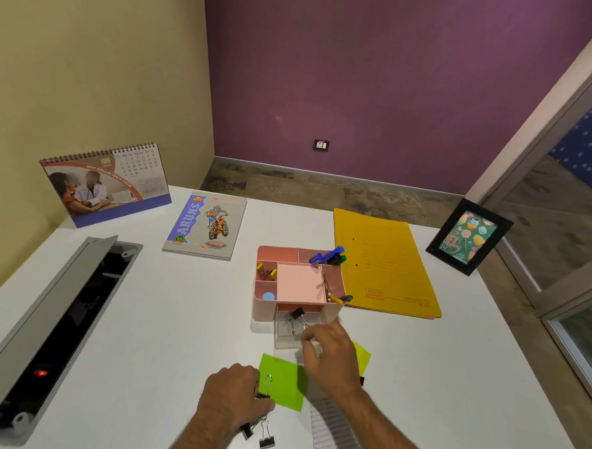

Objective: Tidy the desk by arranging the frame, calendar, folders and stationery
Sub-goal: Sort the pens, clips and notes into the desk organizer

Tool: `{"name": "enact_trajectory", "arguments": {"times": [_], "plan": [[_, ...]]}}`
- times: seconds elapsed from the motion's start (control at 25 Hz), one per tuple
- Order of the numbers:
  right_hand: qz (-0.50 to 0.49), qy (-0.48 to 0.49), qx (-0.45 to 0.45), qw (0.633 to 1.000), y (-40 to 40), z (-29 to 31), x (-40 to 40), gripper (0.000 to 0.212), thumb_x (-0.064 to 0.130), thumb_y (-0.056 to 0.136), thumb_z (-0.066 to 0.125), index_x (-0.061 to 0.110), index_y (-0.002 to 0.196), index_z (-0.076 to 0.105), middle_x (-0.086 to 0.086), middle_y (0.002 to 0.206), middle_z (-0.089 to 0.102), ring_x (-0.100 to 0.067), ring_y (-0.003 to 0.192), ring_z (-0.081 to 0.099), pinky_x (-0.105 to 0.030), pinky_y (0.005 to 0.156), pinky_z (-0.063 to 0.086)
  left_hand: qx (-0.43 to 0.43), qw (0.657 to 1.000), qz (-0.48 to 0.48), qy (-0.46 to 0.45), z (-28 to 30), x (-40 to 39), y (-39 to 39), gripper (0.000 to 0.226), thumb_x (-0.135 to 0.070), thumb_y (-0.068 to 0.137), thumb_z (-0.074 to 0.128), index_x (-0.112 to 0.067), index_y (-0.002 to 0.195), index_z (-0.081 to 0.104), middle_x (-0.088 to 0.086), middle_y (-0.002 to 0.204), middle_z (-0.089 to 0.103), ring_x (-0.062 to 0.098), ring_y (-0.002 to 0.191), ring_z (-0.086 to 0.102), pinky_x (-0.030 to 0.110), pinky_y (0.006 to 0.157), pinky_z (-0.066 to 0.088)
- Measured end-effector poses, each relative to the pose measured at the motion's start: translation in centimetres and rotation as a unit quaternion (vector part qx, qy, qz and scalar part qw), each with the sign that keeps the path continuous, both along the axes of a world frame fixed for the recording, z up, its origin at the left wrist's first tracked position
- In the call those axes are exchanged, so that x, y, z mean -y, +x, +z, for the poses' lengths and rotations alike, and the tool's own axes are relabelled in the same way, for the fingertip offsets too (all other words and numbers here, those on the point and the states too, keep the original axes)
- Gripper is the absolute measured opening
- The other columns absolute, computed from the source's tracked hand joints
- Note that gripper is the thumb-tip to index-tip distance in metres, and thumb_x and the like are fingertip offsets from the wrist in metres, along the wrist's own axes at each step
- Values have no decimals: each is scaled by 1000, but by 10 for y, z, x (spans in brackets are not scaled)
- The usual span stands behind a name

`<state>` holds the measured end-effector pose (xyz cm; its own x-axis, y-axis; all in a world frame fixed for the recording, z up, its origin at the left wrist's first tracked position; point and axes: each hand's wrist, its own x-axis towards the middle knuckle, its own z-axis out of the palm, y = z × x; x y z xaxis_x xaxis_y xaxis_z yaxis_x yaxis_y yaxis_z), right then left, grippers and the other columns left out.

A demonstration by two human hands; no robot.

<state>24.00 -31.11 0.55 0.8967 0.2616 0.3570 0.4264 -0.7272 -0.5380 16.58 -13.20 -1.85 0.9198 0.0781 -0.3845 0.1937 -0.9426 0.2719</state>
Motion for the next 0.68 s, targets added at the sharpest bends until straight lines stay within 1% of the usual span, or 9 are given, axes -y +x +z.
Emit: {"name": "enact_trajectory", "arguments": {"times": [0.08,0.16,0.24,0.28,0.36,0.44,0.52,0.6,0.68], "plan": [[-1,31,-59,998,-12,-5,4,11,16,73,63,26,76,64,14,75,64,-5,70,54,-20,61,44,14,1000,10,-2,0,4,-2,37,-56,64,52,-23,63,35,-3,71,47,20,74,50,30,71,45],[-6,94,-142,985,-23,-9,6,8,22,73,68,30,75,65,17,71,66,-3,61,55,-17,57,44,51,998,24,-24,2,6,-2,34,-54,65,51,-23,64,35,-4,71,51,20,73,53,30,66,43],[-25,175,-242,954,-29,-5,4,11,29,72,74,33,80,69,14,74,71,-7,60,61,-19,58,50,120,991,29,-56,3,7,-1,34,-57,66,53,-25,68,40,-6,69,56,17,69,57,28,59,40],[-35,218,-287,932,-31,-3,2,16,27,72,78,31,86,71,10,77,73,-8,64,64,-21,61,53,164,983,27,-77,3,8,-1,34,-59,65,56,-28,70,44,-8,67,57,14,63,56,26,55,39],[-45,289,-343,893,-31,2,-1,19,11,74,81,21,89,75,0,76,74,-13,67,68,-25,61,56,247,964,12,-99,5,10,0,31,-61,65,63,-33,73,53,-15,65,58,7,54,53,22,49,40],[-45,328,-354,875,-30,11,-4,16,1,76,78,14,85,75,-11,71,71,-19,62,67,-28,57,56,289,951,3,-113,12,10,1,30,-62,66,66,-37,80,57,-20,70,59,2,54,51,19,50,42],[-56,353,-336,871,-25,20,-3,16,-3,76,77,12,82,75,-11,66,70,-22,57,65,-30,56,56,290,945,17,-152,20,7,1,33,-65,68,66,-41,88,55,-22,77,59,2,55,51,18,55,44],[-83,340,-283,893,-15,29,1,19,-3,76,77,17,79,76,-3,67,73,-18,59,67,-26,59,56,235,951,31,-201,24,-2,0,35,-66,69,68,-43,88,49,-20,83,59,8,59,54,19,61,45],[-82,280,-192,937,-1,33,5,25,-1,75,77,24,77,76,4,72,74,-10,68,69,-22,64,57,164,960,-2,-226,23,-15,-3,35,-65,67,70,-41,81,49,-19,83,60,7,62,55,22,63,46]]}}
